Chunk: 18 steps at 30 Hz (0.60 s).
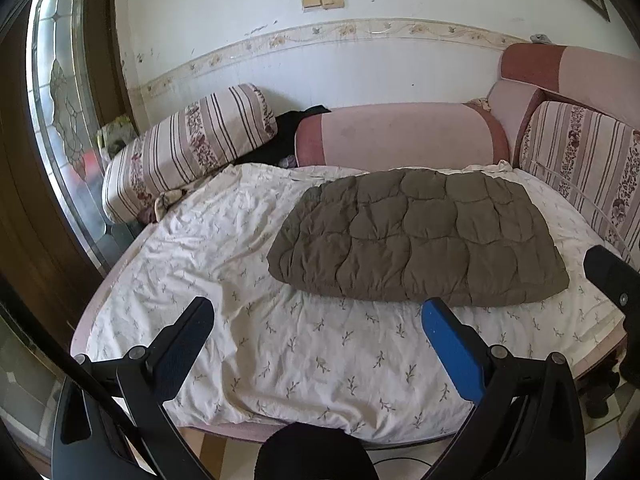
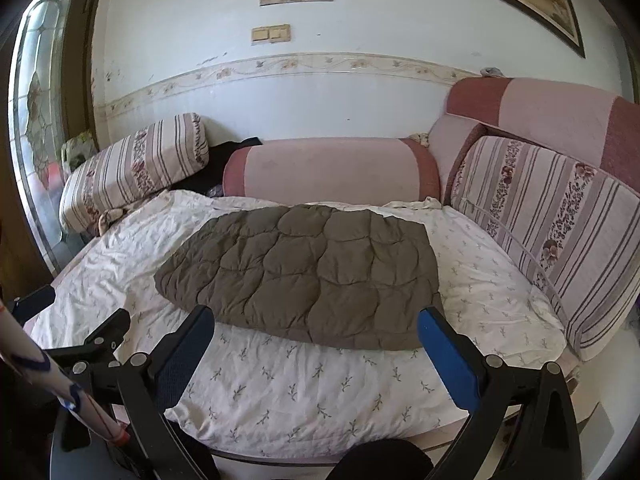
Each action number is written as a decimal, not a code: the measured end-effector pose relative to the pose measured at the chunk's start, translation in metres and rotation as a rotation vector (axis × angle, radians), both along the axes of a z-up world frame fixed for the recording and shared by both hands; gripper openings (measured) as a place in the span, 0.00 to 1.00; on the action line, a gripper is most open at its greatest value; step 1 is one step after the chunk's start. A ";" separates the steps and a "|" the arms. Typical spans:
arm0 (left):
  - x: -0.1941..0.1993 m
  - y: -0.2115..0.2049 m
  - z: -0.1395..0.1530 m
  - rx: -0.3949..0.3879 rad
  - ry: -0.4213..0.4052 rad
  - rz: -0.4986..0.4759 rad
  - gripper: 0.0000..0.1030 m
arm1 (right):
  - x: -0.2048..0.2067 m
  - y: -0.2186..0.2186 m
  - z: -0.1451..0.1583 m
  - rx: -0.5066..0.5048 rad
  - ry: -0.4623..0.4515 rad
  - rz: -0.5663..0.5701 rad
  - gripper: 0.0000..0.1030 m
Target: Fold large clothes
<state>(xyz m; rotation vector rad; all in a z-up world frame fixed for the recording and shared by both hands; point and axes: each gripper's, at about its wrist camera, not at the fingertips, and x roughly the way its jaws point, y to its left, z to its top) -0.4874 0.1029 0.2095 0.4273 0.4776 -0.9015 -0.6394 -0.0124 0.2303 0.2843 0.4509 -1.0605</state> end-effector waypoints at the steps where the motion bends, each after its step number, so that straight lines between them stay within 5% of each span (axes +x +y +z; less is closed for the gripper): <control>1: 0.002 0.001 -0.001 -0.002 0.005 0.003 1.00 | 0.002 0.001 0.000 -0.002 0.006 0.001 1.00; 18: 0.014 0.001 -0.011 0.005 0.041 0.023 1.00 | 0.021 0.005 -0.006 0.004 0.067 0.022 1.00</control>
